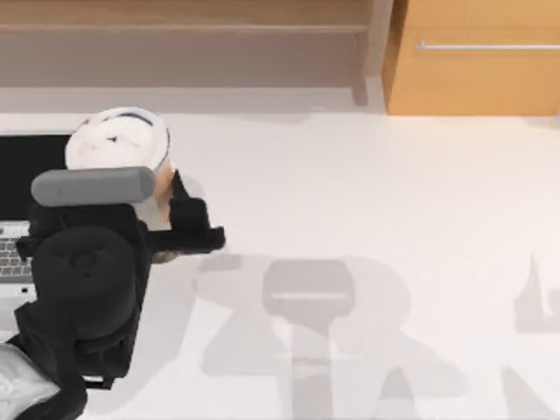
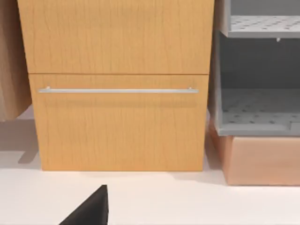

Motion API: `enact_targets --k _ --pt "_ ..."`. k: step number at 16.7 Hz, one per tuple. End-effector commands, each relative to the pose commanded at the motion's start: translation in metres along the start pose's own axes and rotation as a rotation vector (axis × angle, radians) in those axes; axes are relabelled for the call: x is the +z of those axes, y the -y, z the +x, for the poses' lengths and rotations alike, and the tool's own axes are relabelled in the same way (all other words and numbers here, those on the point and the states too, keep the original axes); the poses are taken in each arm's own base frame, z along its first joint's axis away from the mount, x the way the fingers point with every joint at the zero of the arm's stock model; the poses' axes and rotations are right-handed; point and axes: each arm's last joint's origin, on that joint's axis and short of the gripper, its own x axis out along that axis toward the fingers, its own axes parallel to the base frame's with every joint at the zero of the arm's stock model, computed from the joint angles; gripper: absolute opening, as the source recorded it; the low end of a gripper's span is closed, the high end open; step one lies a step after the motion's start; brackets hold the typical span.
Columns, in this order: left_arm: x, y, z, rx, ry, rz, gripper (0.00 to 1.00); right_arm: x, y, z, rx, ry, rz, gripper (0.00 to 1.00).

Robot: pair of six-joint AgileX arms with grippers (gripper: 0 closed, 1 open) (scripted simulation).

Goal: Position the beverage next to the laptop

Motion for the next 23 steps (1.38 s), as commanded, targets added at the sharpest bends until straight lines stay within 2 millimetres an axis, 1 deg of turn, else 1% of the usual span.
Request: enact_targets --k 2,6,9,12,14,18,23 --pt "-0.011 0.001 -0.004 0.016 -0.043 0.041 0.00 0.000 0.000 0.000 0.000 0.000 0.000 1.00" --pt "-0.012 0.001 -0.004 0.018 -0.047 0.045 0.00 0.000 0.000 0.000 0.000 0.000 0.000 1.00" --pt "-0.008 -0.001 -0.002 0.030 -0.030 0.031 0.00 0.000 0.000 0.000 0.000 0.000 0.000 1.00" --pt "0.000 -0.008 0.005 0.073 0.035 -0.029 0.00 0.000 0.000 0.000 0.000 0.000 0.000 1.00" --pt "0.001 -0.013 0.008 0.094 0.070 -0.063 0.00 0.000 0.000 0.000 0.000 0.000 0.000 1.00" --pt "-0.008 -0.014 0.009 0.083 0.075 -0.074 0.00 0.000 0.000 0.000 0.000 0.000 0.000 1.00" --pt "-0.028 -0.003 0.005 0.027 0.009 -0.013 0.00 0.000 0.000 0.000 0.000 0.000 0.000 1.00"
